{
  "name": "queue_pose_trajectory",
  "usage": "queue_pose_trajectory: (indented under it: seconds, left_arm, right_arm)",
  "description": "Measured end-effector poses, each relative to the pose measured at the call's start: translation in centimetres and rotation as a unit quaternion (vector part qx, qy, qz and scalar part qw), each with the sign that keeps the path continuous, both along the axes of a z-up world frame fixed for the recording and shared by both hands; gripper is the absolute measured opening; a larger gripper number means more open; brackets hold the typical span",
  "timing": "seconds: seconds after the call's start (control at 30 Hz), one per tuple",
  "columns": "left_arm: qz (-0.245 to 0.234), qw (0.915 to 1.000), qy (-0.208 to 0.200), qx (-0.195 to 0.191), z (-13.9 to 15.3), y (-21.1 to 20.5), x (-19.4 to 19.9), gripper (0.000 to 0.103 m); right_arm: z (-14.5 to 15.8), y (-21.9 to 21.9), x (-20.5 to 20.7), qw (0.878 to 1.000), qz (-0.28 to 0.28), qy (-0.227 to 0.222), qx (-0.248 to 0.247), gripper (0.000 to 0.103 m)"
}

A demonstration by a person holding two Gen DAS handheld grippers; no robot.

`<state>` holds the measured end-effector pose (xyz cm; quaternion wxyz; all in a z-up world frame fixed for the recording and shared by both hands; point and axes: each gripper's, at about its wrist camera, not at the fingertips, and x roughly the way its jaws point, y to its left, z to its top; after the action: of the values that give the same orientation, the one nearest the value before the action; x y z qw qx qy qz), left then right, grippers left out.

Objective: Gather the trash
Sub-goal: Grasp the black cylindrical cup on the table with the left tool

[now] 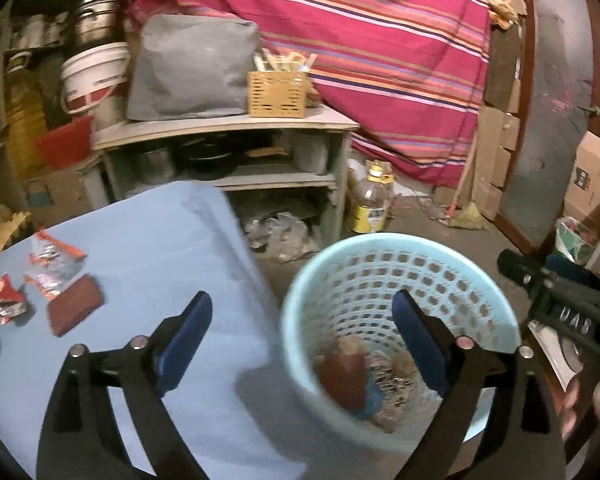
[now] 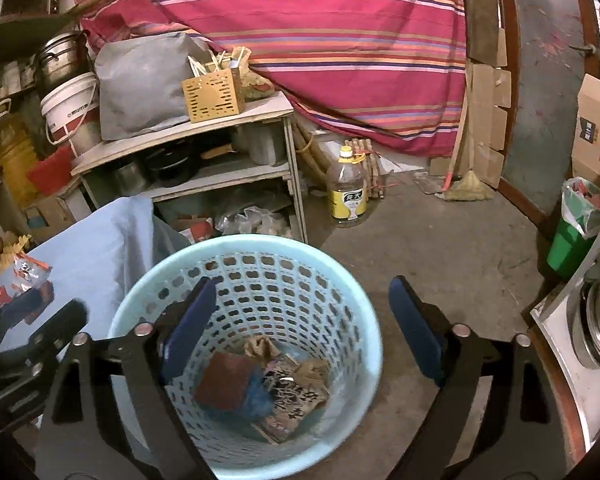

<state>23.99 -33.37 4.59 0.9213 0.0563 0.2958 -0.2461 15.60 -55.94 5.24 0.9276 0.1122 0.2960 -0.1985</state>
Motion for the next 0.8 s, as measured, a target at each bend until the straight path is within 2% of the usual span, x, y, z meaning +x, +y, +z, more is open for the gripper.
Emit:
queue_pose_trajectory:
  seconds: [0.17, 0.33, 0.53, 0.7, 0.8]
  left_arm:
    - [0.035, 0.9990, -0.017, 0.019, -0.2, 5.9, 0.3, 0.092]
    - [0.108, 0.9925, -0.041, 0.040, -0.4, 14.9, 1.2, 0.097]
    - [0.200, 0.9763, -0.056, 0.060, -0.9, 24.5, 3.3, 0.097]
    - [0.258, 0.9635, -0.054, 0.047, -1.3, 31.0, 4.3, 0.097]
    - [0.272, 0.9607, -0.042, 0.039, -1.8, 33.1, 4.6, 0.097]
  right_arm:
    - [0.2, 3.0, 1.9, 1.000, 0.015, -0.003, 0.006, 0.098]
    - [-0.5, 7.4, 4.7, 0.999, 0.047, 0.012, -0.004, 0.098]
    - [-2.0, 13.6, 8.3, 0.994, 0.092, 0.045, -0.047, 0.099]
    - [-2.7, 16.7, 10.5, 0.992, 0.114, 0.044, -0.015, 0.099]
    - [-3.1, 18.7, 11.9, 0.990, 0.131, 0.045, 0.002, 0.099]
